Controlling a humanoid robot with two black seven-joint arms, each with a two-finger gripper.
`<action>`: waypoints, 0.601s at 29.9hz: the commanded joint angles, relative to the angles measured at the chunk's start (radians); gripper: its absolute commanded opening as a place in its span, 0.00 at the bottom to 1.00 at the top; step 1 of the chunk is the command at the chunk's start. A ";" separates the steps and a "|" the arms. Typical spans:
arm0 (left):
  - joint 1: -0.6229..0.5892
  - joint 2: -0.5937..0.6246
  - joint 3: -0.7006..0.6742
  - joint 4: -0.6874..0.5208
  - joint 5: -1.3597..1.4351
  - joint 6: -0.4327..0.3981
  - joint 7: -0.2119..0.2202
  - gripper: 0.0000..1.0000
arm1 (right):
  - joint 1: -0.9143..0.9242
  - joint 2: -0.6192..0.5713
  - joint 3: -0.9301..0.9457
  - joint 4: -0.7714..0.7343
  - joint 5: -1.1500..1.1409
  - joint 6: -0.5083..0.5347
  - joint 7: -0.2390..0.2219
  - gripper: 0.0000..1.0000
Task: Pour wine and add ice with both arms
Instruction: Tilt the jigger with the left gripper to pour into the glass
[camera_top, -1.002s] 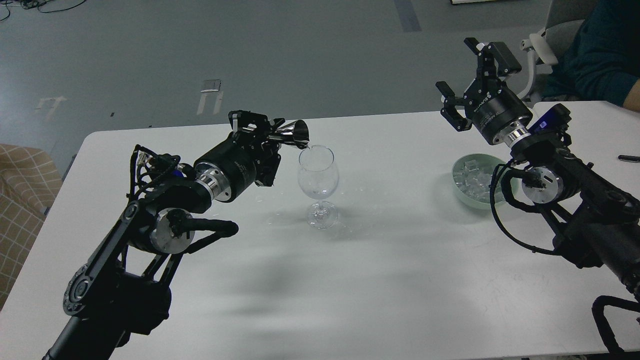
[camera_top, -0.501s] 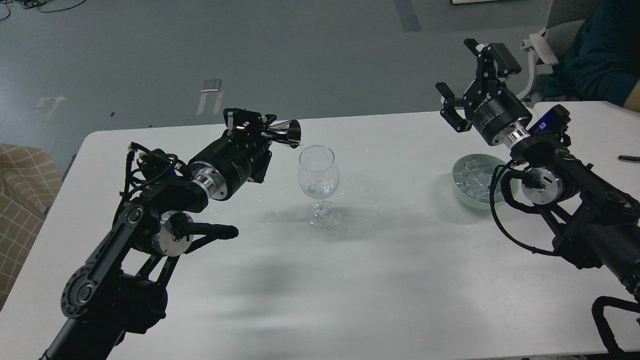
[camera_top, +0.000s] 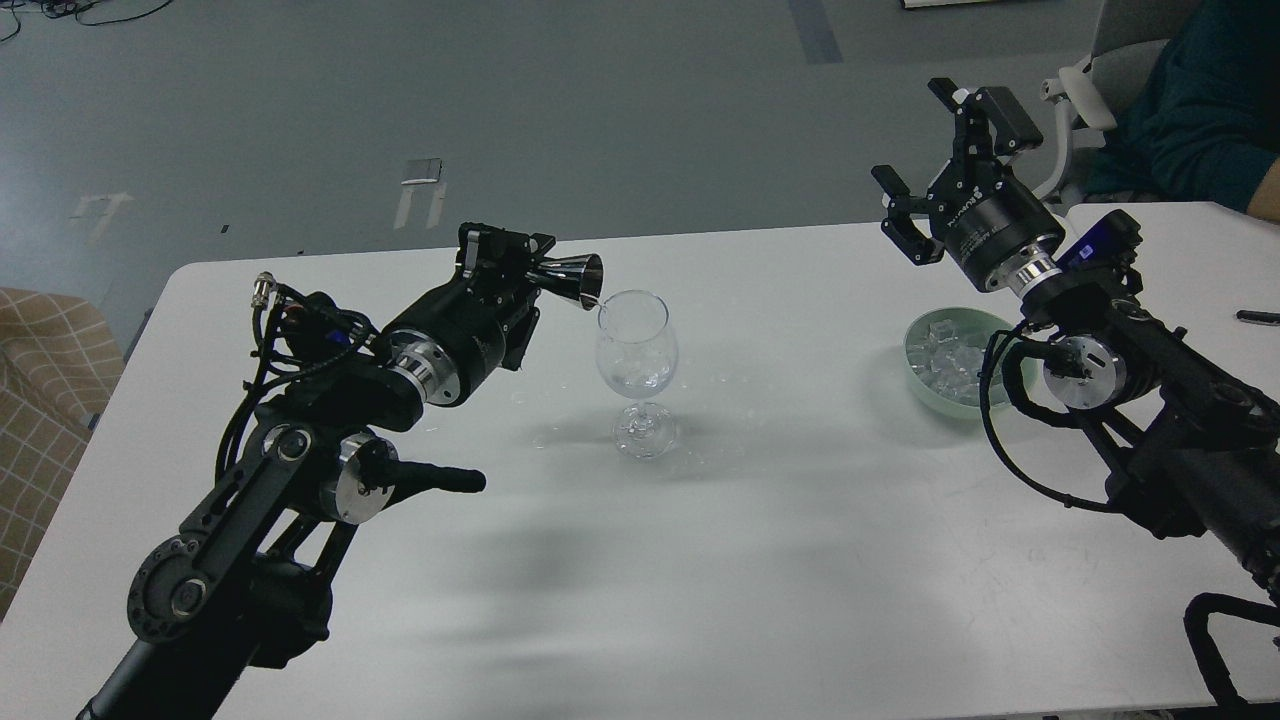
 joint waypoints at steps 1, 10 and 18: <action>-0.002 0.003 0.013 -0.001 0.012 0.000 0.003 0.00 | -0.003 0.000 0.000 0.000 0.000 0.000 0.000 1.00; -0.004 0.051 0.064 -0.011 0.111 0.001 0.004 0.00 | -0.009 0.001 0.000 0.000 0.000 0.000 0.000 1.00; -0.007 0.055 0.081 -0.011 0.188 0.001 0.007 0.00 | -0.011 0.001 -0.002 0.000 0.000 0.000 0.000 1.00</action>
